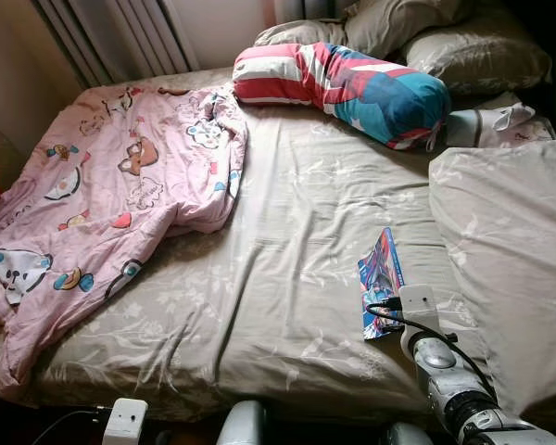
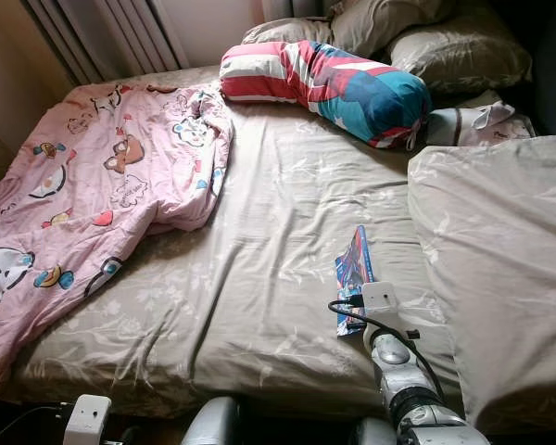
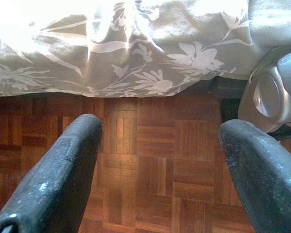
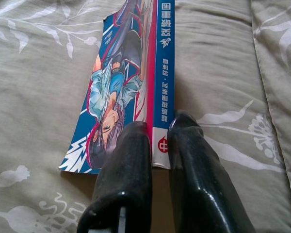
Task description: Clean up the room
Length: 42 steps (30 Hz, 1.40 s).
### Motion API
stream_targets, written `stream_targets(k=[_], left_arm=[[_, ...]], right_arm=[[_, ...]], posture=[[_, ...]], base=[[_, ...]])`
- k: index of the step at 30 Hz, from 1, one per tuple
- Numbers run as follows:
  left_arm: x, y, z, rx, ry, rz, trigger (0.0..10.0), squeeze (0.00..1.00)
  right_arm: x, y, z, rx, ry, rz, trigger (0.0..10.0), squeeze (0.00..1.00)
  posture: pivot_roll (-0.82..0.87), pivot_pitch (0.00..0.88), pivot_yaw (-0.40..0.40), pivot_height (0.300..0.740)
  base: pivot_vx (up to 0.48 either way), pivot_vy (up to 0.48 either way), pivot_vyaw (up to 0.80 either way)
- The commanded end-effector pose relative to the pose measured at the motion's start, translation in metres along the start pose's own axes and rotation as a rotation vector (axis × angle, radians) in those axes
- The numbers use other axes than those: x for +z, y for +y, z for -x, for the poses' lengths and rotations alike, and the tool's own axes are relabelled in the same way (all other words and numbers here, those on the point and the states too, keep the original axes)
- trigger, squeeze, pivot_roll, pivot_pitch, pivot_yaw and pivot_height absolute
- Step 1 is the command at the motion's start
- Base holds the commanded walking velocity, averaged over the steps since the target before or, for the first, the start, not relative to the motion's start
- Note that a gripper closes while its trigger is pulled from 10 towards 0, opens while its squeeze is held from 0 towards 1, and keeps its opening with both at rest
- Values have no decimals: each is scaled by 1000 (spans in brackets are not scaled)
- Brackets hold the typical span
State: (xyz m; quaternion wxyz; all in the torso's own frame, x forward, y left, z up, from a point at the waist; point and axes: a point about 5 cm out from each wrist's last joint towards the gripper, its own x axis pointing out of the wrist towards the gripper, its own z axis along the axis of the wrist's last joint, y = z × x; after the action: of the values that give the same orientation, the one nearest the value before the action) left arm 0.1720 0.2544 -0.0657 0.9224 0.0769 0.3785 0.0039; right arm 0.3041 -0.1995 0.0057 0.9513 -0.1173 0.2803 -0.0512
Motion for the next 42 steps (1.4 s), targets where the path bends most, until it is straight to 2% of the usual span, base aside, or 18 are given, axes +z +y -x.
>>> stream_targets(k=[1, 2, 3, 10, 16, 21, 22, 23, 26, 29, 31, 33, 34, 38, 42], left_arm=[[-9, 10, 5, 22, 41, -16, 10000, 0], [-9, 10, 5, 22, 41, -16, 10000, 0], [-9, 10, 5, 22, 41, -15, 10000, 0], [-7, 10, 4, 22, 40, -15, 10000, 0], [-4, 8, 2, 19, 35, -15, 10000, 0], [-3, 7, 1, 18, 36, -14, 10000, 0], [-4, 6, 1, 18, 39, -13, 10000, 0], [-5, 6, 1, 19, 42, -12, 10000, 0], [-5, 5, 1, 19, 47, -9, 10000, 0], [-5, 3, 1, 22, 48, 4, 10000, 0], [-5, 1, 0, 22, 48, 10, 10000, 0], [-4, 0, -1, 21, 47, 17, 10000, 0], [-3, -6, -3, 18, 46, 35, 10000, 0], [-2, -11, -4, 15, 49, 48, 10000, 0], [-1, -19, -6, 15, 58, 68, 10000, 0]], right_arm=[[-5, 5, 1, 11, 15, 6, 10000, 412], [-5, 4, 1, 6, 12, 3, 10000, 961], [-4, 3, 1, -4, 9, 1, 10000, 1000], [-1, -2, 1, -38, -3, -13, 10000, 1000], [3, -19, 0, -149, -34, -37, 10000, 1000], [5, -27, 0, -195, -52, -52, 10000, 1000], [7, -31, 0, -217, -68, -63, 10000, 831], [10, -31, 0, -215, -89, -73, 10000, 0], [15, -25, 0, -168, -128, -82, 10000, 0], [16, -1, 2, 0, -184, -123, 10000, 0], [13, 5, 4, 37, -185, -158, 10000, 0], [9, 6, 5, 37, -180, -160, 10000, 0], [-7, 7, 7, 23, -126, -178, 10000, 0], [-20, 9, 10, 35, -84, -230, 10000, 0], [-34, 11, 14, 65, -41, -219, 10000, 0]], posture=[[71, 148, 189, 652], [71, 147, 190, 652], [70, 146, 191, 652], [68, 142, 194, 652], [65, 137, 195, 652], [63, 133, 193, 652], [62, 131, 192, 652], [61, 129, 190, 652], [56, 123, 183, 652], [38, 106, 160, 652], [32, 98, 150, 652], [25, 88, 140, 652], [14, 75, 127, 662], [7, 62, 115, 682], [1, 35, 93, 707]], base=[[0, 0, 0], [0, 0, 0], [0, 0, 0], [0, 0, 0], [0, 0, 0], [0, 0, 0], [0, 0, 0], [0, 0, 0], [0, 0, 0], [0, 0, 0], [0, 0, 0], [0, 0, 0], [0, 0, 0], [0, 0, 0], [0, 0, 0]])
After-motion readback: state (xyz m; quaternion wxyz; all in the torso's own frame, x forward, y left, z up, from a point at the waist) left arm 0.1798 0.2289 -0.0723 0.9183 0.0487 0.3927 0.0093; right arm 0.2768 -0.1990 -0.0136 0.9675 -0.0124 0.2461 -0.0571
